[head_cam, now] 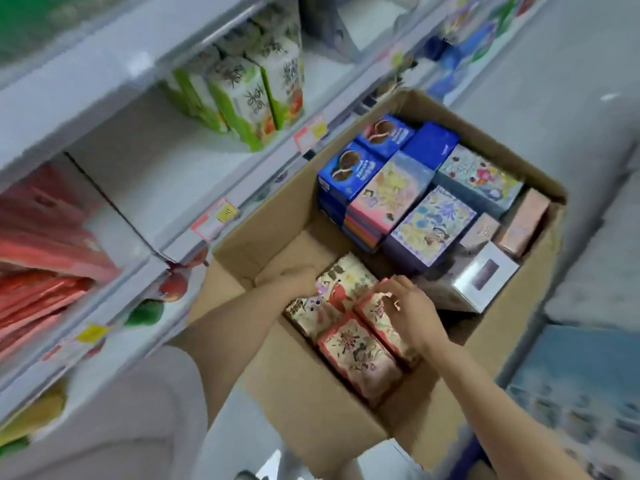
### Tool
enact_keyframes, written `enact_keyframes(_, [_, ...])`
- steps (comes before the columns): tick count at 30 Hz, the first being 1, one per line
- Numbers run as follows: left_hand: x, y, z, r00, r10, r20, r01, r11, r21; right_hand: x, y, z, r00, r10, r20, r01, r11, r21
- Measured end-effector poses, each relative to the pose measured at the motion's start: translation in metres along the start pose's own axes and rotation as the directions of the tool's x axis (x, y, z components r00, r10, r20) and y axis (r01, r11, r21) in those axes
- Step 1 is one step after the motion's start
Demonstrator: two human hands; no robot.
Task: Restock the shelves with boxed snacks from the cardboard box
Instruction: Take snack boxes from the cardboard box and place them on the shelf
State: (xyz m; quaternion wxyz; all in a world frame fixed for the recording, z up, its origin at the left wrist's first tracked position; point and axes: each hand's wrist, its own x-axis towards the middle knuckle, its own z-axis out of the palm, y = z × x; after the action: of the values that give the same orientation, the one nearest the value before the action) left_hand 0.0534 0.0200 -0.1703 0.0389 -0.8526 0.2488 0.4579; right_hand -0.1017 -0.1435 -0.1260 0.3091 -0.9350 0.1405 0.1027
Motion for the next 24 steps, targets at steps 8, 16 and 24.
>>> enact_keyframes(8, [0.062,0.005,0.039,0.957,-0.214,0.196,0.205,0.977,0.063,0.015,0.026,0.025,0.996,0.049,0.071,-0.053,0.998,0.042])
enact_keyframes(16, [0.077,-0.009,0.033,0.917,-0.280,0.284,0.283,0.959,0.031,0.024,0.021,0.028,0.998,0.039,0.056,-0.043,0.997,0.067])
enact_keyframes(24, [0.063,-0.013,0.033,0.917,-0.274,0.290,0.333,0.926,-0.178,0.029,0.008,0.027,0.997,0.032,0.076,-0.034,0.999,0.031])
